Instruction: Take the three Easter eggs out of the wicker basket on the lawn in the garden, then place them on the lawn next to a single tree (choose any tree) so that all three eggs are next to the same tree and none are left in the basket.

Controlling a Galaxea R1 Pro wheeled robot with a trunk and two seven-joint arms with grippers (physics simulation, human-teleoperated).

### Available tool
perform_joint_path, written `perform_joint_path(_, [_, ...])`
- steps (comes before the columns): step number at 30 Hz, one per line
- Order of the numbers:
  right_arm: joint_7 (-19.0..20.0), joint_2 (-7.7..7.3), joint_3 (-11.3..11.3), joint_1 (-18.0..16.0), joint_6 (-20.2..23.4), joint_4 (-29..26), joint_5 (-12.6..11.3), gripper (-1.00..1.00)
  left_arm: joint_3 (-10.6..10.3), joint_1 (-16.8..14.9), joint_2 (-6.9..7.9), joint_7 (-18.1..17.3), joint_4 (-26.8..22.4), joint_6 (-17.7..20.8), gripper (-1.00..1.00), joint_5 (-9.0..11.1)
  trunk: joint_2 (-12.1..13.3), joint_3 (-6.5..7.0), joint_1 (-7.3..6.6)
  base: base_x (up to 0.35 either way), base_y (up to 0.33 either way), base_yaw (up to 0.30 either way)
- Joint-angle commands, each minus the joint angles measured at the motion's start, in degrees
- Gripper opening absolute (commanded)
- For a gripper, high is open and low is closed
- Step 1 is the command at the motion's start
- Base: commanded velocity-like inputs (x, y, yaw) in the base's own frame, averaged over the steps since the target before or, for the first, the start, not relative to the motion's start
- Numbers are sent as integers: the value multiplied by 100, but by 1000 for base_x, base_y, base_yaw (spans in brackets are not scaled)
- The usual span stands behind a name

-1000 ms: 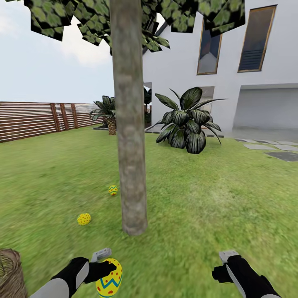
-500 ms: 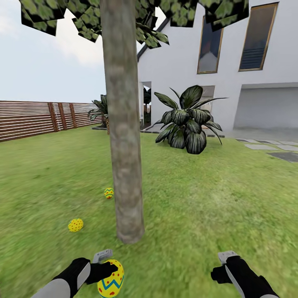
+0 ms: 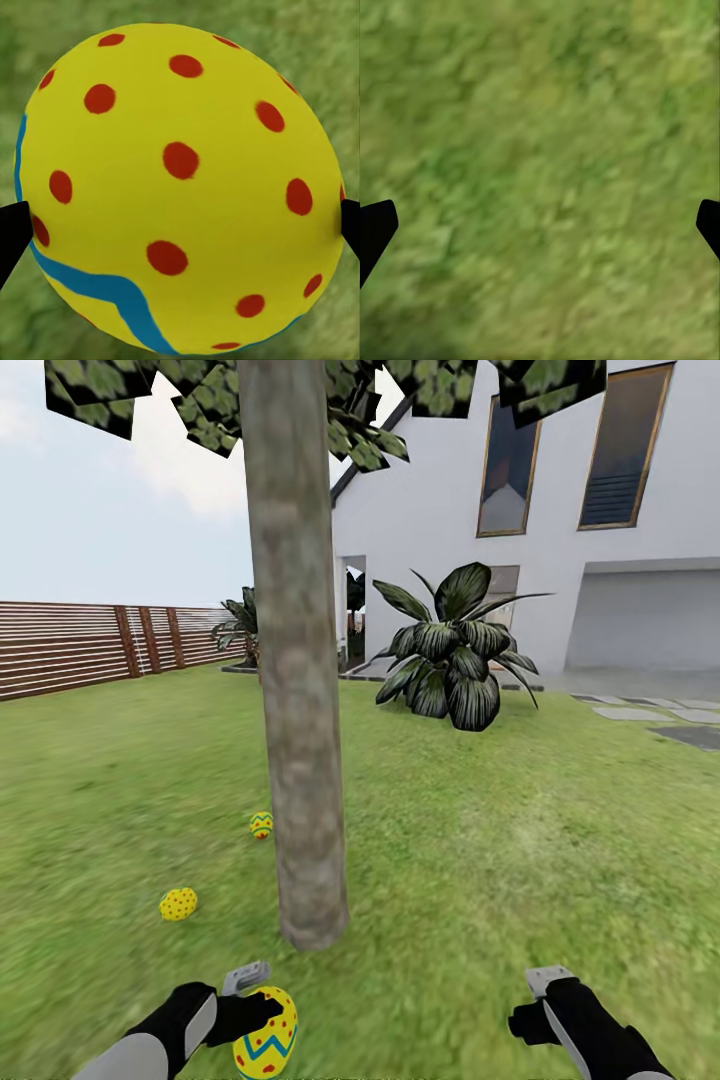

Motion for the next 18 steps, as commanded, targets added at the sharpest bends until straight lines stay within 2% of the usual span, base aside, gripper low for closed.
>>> perform_joint_path(1, [42,-8,18,-2,31,-10,54,100,44,-2,-7,-38,-12,30,-100,-59,-45,-25,22,0,0,0])
perform_joint_path(18, [42,-1,26,-1,33,-9,61,100,43,-2,-26,-32,-8,27,-100,-59,-726,-330,395,9,0,0])
